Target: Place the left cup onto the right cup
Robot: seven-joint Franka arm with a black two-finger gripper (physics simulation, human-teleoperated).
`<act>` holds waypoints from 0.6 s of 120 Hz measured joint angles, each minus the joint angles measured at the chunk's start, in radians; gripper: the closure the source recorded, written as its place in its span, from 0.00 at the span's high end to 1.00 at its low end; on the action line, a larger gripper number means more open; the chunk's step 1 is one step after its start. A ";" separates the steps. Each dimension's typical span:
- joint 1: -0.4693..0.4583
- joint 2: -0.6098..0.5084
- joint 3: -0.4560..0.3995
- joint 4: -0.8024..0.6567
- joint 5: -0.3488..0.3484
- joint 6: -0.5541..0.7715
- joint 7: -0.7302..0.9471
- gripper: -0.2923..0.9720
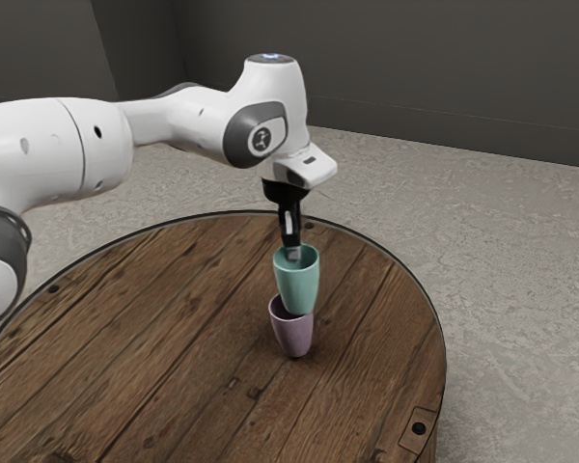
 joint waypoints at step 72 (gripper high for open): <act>0.000 0.008 -0.001 0.005 0.033 -0.012 -0.030 0.15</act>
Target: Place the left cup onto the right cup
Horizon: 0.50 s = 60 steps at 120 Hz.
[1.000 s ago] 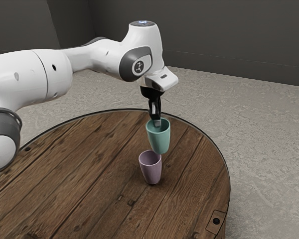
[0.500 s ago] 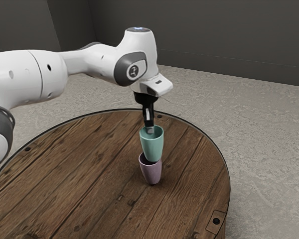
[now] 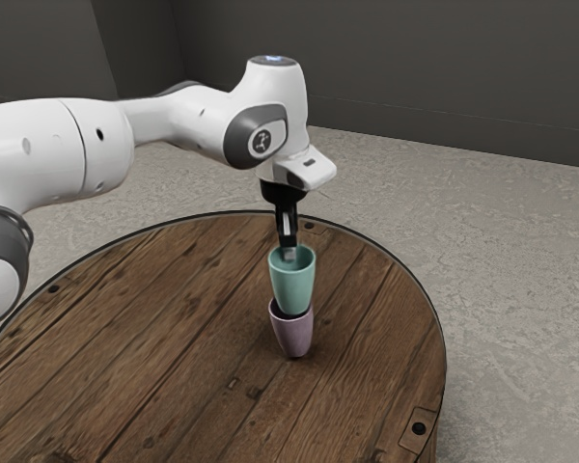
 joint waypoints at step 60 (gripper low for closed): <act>0.007 0.062 0.000 -0.009 -0.011 0.013 -0.010 0.15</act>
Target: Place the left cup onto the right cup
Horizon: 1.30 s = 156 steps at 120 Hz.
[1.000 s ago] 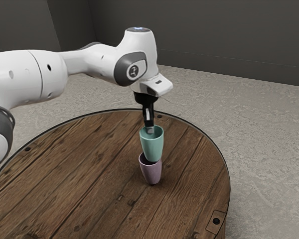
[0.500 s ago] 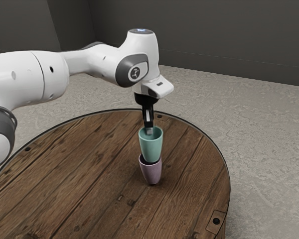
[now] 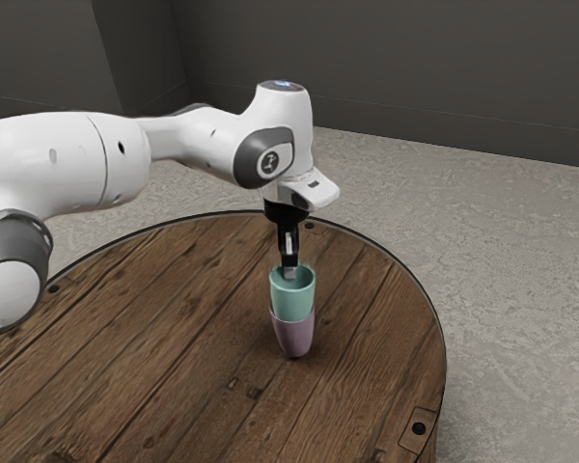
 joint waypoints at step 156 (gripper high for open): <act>0.153 -0.360 0.044 -0.015 0.171 -0.223 0.041 0.77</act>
